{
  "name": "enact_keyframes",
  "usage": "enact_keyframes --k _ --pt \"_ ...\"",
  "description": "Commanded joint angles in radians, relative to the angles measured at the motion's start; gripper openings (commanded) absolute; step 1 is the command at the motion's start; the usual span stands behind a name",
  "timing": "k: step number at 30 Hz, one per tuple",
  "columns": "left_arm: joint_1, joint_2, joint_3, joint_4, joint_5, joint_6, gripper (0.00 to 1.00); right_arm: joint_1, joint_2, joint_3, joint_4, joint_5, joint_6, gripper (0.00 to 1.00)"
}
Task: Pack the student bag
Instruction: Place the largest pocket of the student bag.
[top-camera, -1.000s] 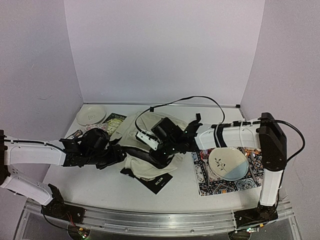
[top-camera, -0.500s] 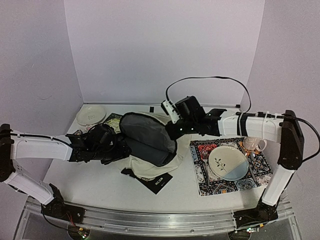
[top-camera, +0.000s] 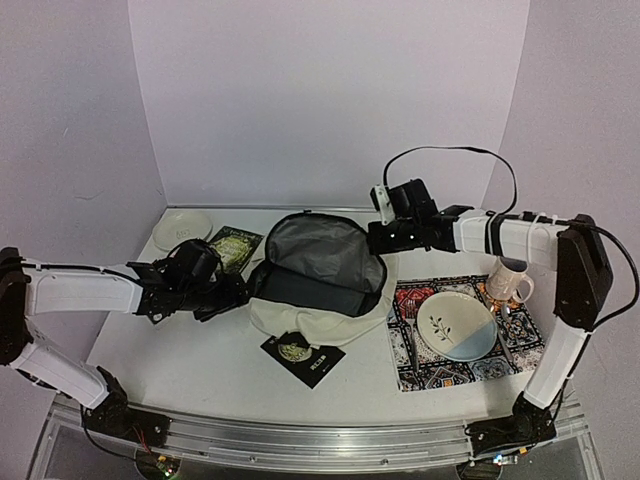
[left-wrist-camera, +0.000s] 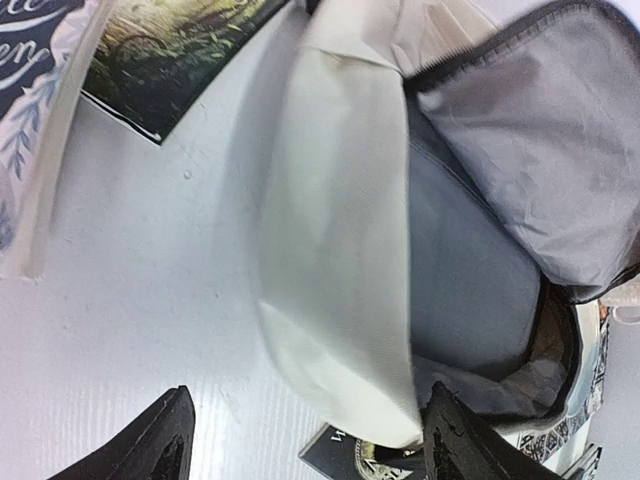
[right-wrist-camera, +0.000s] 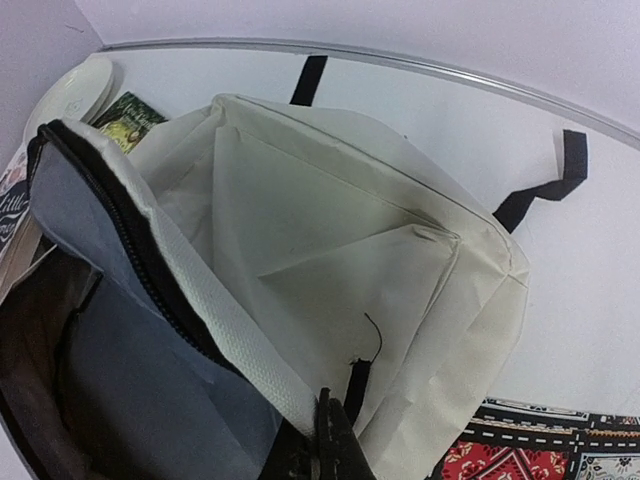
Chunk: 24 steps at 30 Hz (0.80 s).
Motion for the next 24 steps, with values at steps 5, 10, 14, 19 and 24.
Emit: enact_keyframes --k 5,10,14,19,24 --pt "0.099 -0.087 0.010 -0.010 0.017 0.071 0.80 -0.113 0.186 0.025 0.002 -0.045 0.098 0.01" --pt "0.169 -0.113 0.005 -0.061 0.008 0.080 0.79 -0.133 0.244 0.070 0.001 -0.041 0.089 0.02" --pt "0.247 -0.137 -0.033 -0.061 0.042 0.047 0.79 -0.133 0.217 0.060 0.022 -0.113 0.058 0.10" --pt "0.356 -0.154 -0.124 0.010 0.131 -0.018 0.81 -0.134 0.156 0.007 0.071 -0.218 0.029 0.25" --pt "0.411 -0.226 -0.222 0.103 0.168 -0.122 0.86 -0.134 0.082 -0.044 0.098 -0.286 0.003 0.39"
